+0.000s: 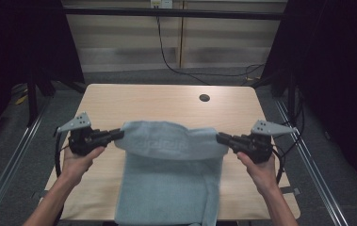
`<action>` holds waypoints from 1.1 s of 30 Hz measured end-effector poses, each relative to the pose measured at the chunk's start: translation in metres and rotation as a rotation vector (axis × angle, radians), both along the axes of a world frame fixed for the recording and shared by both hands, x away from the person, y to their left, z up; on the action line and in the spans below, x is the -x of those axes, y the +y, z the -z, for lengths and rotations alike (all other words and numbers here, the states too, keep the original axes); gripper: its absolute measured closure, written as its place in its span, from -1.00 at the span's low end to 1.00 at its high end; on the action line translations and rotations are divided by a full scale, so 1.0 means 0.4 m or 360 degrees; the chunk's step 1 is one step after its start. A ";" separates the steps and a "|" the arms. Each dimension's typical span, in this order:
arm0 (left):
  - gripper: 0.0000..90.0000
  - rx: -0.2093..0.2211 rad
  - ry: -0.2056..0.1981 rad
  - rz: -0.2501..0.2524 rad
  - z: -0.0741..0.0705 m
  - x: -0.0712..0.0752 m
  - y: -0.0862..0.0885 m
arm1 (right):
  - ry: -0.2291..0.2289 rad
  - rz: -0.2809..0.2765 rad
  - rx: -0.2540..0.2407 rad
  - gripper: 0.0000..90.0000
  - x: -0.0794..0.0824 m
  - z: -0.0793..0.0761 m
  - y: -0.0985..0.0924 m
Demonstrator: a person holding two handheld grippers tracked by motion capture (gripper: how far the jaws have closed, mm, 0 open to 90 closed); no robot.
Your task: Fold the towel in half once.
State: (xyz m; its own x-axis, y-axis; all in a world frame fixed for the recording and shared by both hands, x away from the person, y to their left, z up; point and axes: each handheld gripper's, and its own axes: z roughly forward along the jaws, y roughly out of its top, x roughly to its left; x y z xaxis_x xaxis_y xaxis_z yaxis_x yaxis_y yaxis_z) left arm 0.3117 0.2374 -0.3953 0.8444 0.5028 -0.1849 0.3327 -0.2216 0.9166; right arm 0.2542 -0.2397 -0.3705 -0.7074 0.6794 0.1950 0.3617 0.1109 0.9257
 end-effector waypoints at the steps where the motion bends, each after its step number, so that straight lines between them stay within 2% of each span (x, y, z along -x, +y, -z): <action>1: 0.92 -0.0015 0.0013 0.0016 0.009 0.013 0.000 | 0.0025 -0.0022 -0.0007 0.94 0.021 0.014 0.003; 5: 0.92 -0.0084 0.0094 0.0083 0.072 0.067 -0.009 | 0.0149 -0.0087 0.0060 0.94 0.077 0.085 0.036; 8: 0.92 -0.0116 0.0191 0.0148 0.129 0.095 -0.025 | 0.0275 -0.0150 0.0136 0.94 0.104 0.161 0.068; 11: 0.92 -0.0234 0.0288 0.0232 0.190 0.127 -0.044 | 0.0399 -0.0170 0.0206 0.94 0.128 0.227 0.084; 12: 0.92 -0.0265 0.0293 0.0235 0.203 0.133 -0.045 | 0.0435 -0.0178 0.0203 0.94 0.132 0.242 0.083; 14: 0.92 -0.0323 0.0366 0.0258 0.239 0.145 -0.045 | 0.0493 -0.0177 0.0247 0.94 0.138 0.265 0.083; 15: 0.92 -0.0403 0.0369 0.0262 0.250 0.153 -0.049 | 0.0508 -0.0181 0.0276 0.94 0.143 0.276 0.083; 16: 0.91 -0.0484 0.0333 0.0273 0.256 0.161 -0.053 | 0.0521 -0.0182 0.0309 0.94 0.146 0.285 0.081; 17: 0.91 -0.0473 0.0335 0.0277 0.261 0.163 -0.055 | 0.0524 -0.0168 0.0344 0.94 0.148 0.291 0.082; 18: 0.92 -0.0478 0.0341 0.0263 0.260 0.158 -0.056 | 0.0528 -0.0166 0.0386 0.94 0.147 0.298 0.084; 20: 0.92 -0.0503 0.0301 0.0240 0.260 0.148 -0.063 | 0.0538 -0.0160 0.0422 0.95 0.138 0.305 0.088; 22: 0.92 -0.0507 0.0299 0.0189 0.260 0.126 -0.072 | 0.0517 -0.0140 0.0467 0.95 0.118 0.303 0.093; 23: 0.92 -0.0497 0.0298 0.0174 0.263 0.103 -0.075 | 0.0520 -0.0131 0.0467 0.95 0.109 0.304 0.093; 24: 0.92 -0.0473 0.0316 0.0156 0.265 0.089 -0.076 | 0.0530 -0.0132 0.0459 0.95 0.090 0.306 0.094; 28: 0.92 -0.0461 0.0346 0.0064 0.267 0.013 -0.080 | 0.0510 -0.0054 0.0493 0.95 0.017 0.306 0.091; 30: 0.92 -0.0479 0.0340 0.0024 0.265 -0.019 -0.085 | 0.0507 -0.0021 0.0485 0.95 -0.030 0.309 0.091; 33: 0.93 -0.0462 0.0350 -0.0030 0.268 -0.059 -0.085 | 0.0511 0.0020 0.0486 0.95 -0.093 0.310 0.096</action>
